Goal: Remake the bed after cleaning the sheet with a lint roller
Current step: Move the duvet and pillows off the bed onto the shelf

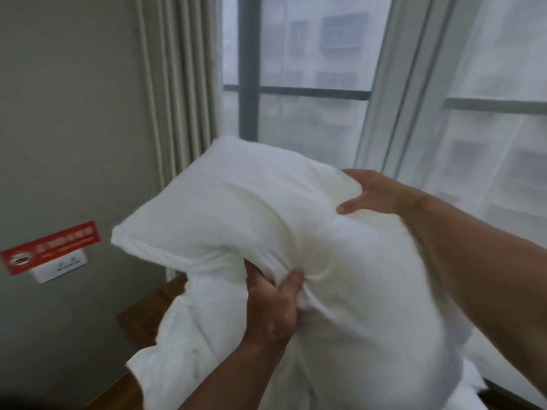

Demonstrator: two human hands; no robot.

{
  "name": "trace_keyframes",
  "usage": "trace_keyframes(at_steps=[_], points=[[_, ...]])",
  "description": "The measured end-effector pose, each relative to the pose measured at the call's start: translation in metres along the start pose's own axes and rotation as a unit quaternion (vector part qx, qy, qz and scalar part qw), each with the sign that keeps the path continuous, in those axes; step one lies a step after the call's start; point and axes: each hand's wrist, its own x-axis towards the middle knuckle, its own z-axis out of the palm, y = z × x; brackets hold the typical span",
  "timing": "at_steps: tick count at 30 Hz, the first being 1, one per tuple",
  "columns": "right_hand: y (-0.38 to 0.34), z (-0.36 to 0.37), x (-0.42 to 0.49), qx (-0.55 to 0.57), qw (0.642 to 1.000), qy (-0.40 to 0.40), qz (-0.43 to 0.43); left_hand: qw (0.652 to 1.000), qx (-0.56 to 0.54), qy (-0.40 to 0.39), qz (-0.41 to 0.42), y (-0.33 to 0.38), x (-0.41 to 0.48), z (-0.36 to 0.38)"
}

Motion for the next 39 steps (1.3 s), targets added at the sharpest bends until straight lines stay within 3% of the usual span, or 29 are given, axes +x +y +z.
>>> trace_keyframes(at_steps=[6, 8, 10, 12, 14, 17, 19, 26, 30, 32, 34, 37, 39], points=[[0.069, 0.052, 0.016, -0.135, 0.988, -0.034, 0.064, 0.982, 0.041, -0.119, -0.139, -0.052, 0.008, 0.020], [0.066, 0.070, 0.008, -0.133, 0.988, -0.018, 0.071, 0.970, 0.111, -0.152, -0.154, -0.055, 0.024, 0.007], [0.052, 0.086, -0.014, -0.113, 0.991, 0.002, 0.066, 0.950, 0.260, -0.141, -0.098, -0.047, 0.050, -0.013], [0.023, 0.103, -0.057, -0.100, 0.993, -0.029, 0.061, 0.914, 0.396, -0.080, 0.044, -0.037, 0.082, -0.038], [0.002, 0.131, -0.099, -0.130, 0.989, -0.062, 0.045, 0.850, 0.500, -0.076, 0.149, -0.028, 0.120, -0.060], [0.016, 0.163, -0.108, -0.201, 0.979, -0.008, 0.019, 0.766, 0.610, -0.177, 0.097, -0.023, 0.175, -0.068], [0.040, 0.162, -0.090, -0.188, 0.981, 0.028, 0.047, 0.745, 0.627, -0.222, 0.045, -0.031, 0.202, -0.060], [0.088, 0.201, -0.062, -0.068, 0.994, -0.056, 0.068, 0.740, 0.596, -0.308, -0.040, -0.096, 0.231, -0.041], [0.081, 0.209, -0.059, -0.091, 0.989, -0.070, 0.092, 0.753, 0.582, -0.306, -0.042, -0.107, 0.229, -0.048], [0.066, 0.205, -0.062, -0.143, 0.983, -0.063, 0.102, 0.773, 0.569, -0.279, -0.019, -0.107, 0.220, -0.062], [0.037, 0.203, -0.064, -0.190, 0.978, 0.004, 0.082, 0.808, 0.540, -0.234, 0.024, -0.109, 0.201, -0.084], [-0.030, 0.222, -0.068, -0.116, 0.987, 0.107, -0.005, 0.862, 0.477, -0.165, 0.054, -0.124, 0.148, -0.134], [-0.094, 0.263, -0.068, -0.032, 0.994, 0.066, -0.081, 0.889, 0.449, -0.093, -0.021, -0.142, 0.099, -0.190]])
